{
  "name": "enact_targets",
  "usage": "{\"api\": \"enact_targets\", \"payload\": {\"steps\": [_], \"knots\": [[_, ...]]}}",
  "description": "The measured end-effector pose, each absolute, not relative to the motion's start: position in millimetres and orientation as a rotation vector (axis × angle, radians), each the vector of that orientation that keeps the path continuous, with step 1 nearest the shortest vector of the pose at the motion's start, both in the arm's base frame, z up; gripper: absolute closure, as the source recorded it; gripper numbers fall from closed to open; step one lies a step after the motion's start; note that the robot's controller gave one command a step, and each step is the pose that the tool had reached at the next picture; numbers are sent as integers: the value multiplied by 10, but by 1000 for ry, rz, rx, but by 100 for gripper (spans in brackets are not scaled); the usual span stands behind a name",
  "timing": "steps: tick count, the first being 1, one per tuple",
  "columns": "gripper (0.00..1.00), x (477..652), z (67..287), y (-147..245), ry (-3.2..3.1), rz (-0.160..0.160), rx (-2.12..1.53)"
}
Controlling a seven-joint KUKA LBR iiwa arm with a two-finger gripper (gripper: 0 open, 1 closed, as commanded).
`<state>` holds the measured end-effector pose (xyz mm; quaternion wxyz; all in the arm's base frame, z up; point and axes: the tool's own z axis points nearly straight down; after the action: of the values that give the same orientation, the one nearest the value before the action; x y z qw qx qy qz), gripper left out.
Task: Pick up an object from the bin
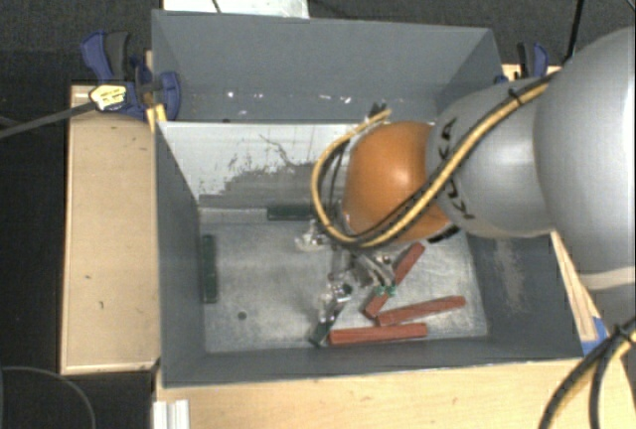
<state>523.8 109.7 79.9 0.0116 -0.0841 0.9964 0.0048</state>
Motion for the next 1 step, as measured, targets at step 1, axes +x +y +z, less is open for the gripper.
{"api": "enact_targets", "payload": {"steps": [1], "knots": [[0,4914,850,677,3059,8,-556]]}}
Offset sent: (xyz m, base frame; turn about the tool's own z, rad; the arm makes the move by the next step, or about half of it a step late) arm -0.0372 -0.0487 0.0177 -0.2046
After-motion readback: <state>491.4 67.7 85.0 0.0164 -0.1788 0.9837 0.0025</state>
